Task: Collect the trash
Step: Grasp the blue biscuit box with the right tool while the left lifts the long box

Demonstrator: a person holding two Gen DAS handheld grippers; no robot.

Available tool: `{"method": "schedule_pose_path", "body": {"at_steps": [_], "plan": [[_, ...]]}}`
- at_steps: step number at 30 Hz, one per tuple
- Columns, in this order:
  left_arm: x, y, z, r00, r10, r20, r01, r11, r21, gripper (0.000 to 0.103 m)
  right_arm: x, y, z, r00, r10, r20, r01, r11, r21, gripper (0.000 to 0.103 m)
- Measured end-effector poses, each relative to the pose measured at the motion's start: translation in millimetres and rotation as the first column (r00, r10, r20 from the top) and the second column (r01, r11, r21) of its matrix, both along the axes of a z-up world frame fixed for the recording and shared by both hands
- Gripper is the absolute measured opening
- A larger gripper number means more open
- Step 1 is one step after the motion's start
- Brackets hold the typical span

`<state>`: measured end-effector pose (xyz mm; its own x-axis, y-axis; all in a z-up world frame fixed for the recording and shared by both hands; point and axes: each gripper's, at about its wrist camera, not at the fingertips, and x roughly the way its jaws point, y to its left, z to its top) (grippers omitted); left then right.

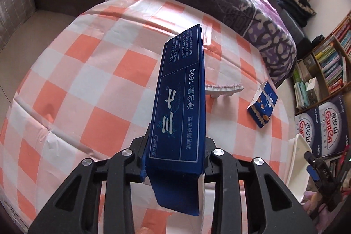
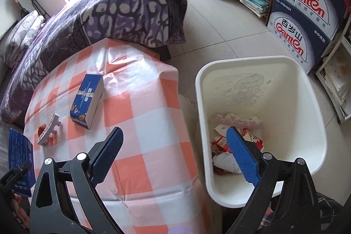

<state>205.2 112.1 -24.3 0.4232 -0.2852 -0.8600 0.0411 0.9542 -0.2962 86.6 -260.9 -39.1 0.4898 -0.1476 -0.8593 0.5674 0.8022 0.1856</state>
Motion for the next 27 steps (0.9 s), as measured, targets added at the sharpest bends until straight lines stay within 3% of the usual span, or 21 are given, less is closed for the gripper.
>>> {"method": "schedule_pose_path", "body": {"at_steps": [6,11,15,22,27], "plan": [[-5,31,34,0.993,0.092,0.074,-0.09,0.995,-0.034,0.032,34,52,-5,0.988,0.156,0.008,-0.156,0.985,0.067,0.091],[-9,53,42,0.988,0.143,0.059,-0.137,0.987,-0.087,0.033,70,75,-10,0.989,0.132,0.066,-0.138,0.985,0.105,0.091],[-9,61,43,0.984,0.171,0.054,-0.166,0.982,-0.091,0.033,104,91,-9,0.988,0.129,0.083,-0.135,0.988,0.072,0.091],[-8,67,48,0.98,0.186,0.076,-0.182,0.981,-0.061,0.033,152,102,-25,0.997,0.073,-0.028,-0.075,0.995,-0.059,0.091],[-8,70,44,0.979,0.19,0.069,-0.187,0.981,-0.049,0.033,166,96,-42,0.994,0.067,-0.081,-0.069,0.997,-0.028,0.091]]}}
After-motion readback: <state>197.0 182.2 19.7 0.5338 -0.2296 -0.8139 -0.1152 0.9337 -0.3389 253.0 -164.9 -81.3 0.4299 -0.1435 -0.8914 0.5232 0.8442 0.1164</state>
